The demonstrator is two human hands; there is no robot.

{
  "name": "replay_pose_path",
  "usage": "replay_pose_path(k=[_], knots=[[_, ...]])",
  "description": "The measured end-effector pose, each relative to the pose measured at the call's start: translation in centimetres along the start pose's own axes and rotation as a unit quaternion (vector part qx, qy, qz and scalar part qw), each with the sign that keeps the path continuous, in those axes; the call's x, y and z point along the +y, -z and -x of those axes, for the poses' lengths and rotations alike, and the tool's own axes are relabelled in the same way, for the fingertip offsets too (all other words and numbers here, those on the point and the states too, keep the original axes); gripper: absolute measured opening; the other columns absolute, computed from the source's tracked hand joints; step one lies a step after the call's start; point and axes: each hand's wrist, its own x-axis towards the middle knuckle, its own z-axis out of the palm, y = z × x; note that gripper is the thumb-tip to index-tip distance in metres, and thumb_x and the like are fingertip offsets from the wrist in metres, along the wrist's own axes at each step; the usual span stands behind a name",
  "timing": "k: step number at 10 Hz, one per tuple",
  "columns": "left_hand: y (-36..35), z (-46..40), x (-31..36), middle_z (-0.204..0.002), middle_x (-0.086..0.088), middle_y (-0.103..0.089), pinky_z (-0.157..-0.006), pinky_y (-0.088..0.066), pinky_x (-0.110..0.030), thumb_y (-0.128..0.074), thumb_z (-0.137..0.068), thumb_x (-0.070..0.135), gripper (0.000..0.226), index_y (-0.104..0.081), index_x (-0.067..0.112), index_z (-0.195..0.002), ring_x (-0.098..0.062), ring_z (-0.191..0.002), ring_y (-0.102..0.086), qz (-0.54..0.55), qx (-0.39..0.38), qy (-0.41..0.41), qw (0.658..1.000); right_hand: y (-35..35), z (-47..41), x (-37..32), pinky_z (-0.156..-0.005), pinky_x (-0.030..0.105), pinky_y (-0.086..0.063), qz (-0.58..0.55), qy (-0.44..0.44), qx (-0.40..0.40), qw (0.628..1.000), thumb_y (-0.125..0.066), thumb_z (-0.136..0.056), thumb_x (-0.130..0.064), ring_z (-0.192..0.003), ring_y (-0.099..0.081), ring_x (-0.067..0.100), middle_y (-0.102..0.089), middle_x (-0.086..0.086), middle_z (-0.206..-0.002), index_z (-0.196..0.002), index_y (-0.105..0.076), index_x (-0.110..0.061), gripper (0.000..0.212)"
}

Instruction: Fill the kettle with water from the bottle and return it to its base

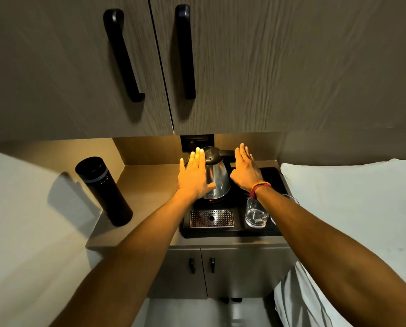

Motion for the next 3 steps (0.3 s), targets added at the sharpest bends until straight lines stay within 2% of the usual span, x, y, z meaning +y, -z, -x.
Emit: replay_pose_path(k=[1, 2, 3], knots=[[1.5, 0.4, 0.3, -0.166, -0.010, 0.014, -0.121, 0.000, -0.058, -0.061, -0.086, 0.064, 0.116, 0.011, 0.008, -0.157, -0.027, -0.153, 0.010, -0.024, -0.049, 0.001, 0.999, 1.5, 0.5, -0.1, -0.125, 0.043, -0.004, 0.060, 0.015, -0.046, 0.997, -0.054, -0.082, -0.007, -0.152, 0.009, 0.030, 0.013, 0.018, -0.163, -0.154, -0.002, 0.000, 0.088], [3.1, 0.9, 0.4, -0.166, -0.012, 0.013, -0.121, 0.000, -0.057, -0.060, -0.087, 0.062, 0.113, 0.009, 0.007, -0.158, -0.027, -0.153, 0.010, -0.034, -0.042, 0.003, 0.999, 1.9, 1.6, -0.6, -0.125, 0.043, -0.003, 0.095, 0.030, -0.061, 0.993, -0.053, -0.084, -0.009, -0.152, 0.012, 0.029, 0.017, 0.016, -0.163, -0.154, 0.004, -0.002, 0.091], [5.1, 2.3, 0.4, -0.167, -0.012, 0.008, -0.122, -0.003, -0.054, -0.058, -0.090, 0.058, 0.106, 0.005, 0.007, -0.158, -0.027, -0.153, 0.007, -0.029, 0.009, -0.002, 1.000, 2.2, 3.6, -1.0, -0.125, 0.042, -0.004, 0.100, 0.058, -0.037, 0.993, -0.048, -0.085, -0.008, -0.152, 0.010, 0.028, 0.013, 0.016, -0.164, -0.154, 0.004, -0.002, 0.087]])
